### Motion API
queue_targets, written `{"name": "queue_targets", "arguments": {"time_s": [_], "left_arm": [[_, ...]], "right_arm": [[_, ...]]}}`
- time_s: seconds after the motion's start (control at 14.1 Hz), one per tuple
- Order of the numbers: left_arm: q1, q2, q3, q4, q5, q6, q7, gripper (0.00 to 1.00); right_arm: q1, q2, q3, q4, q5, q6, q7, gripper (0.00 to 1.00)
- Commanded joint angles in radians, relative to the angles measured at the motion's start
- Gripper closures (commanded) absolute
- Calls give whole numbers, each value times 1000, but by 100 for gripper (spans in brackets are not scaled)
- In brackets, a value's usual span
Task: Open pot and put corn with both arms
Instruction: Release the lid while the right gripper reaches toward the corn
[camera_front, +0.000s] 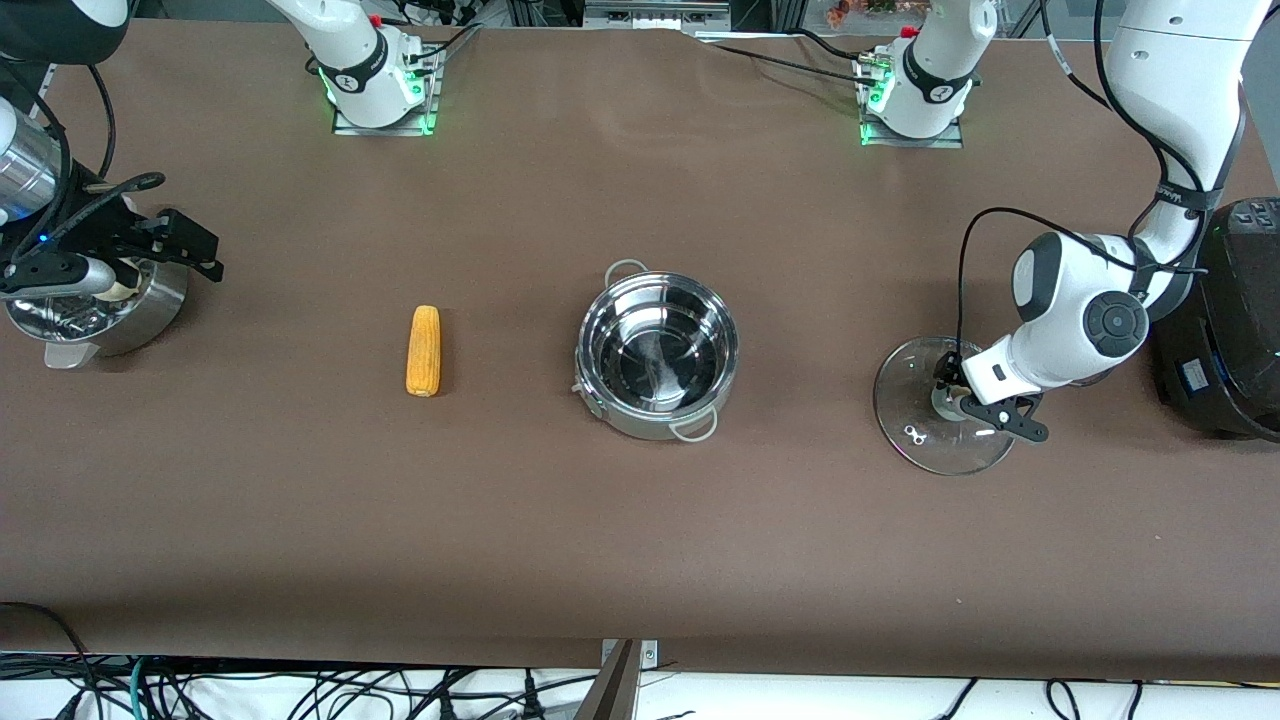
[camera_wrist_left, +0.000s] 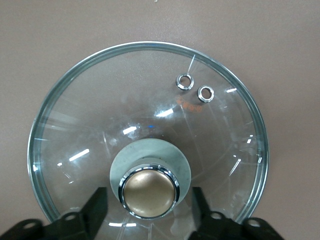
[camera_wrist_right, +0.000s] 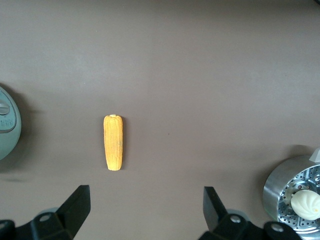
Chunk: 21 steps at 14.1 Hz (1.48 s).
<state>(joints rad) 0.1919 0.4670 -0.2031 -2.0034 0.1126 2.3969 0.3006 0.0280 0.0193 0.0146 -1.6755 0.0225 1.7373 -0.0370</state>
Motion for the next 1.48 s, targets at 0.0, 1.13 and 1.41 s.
{"name": "queue_targets", "arguments": {"time_s": [0.0,1.13,1.41], "left_arm": [[15,-34,-15,9,25,-4,6,0],[9,-208,-102,601,-51,-1014,-11,0],[0,-267,-93,614,-83,-1035,-23,0]], "right_arm": [[-6,8,-1,23,17,-13,8,0],[193,311,7,-50,28,223,176,0],[216,341,8,-163,30,376,219,0]]}}
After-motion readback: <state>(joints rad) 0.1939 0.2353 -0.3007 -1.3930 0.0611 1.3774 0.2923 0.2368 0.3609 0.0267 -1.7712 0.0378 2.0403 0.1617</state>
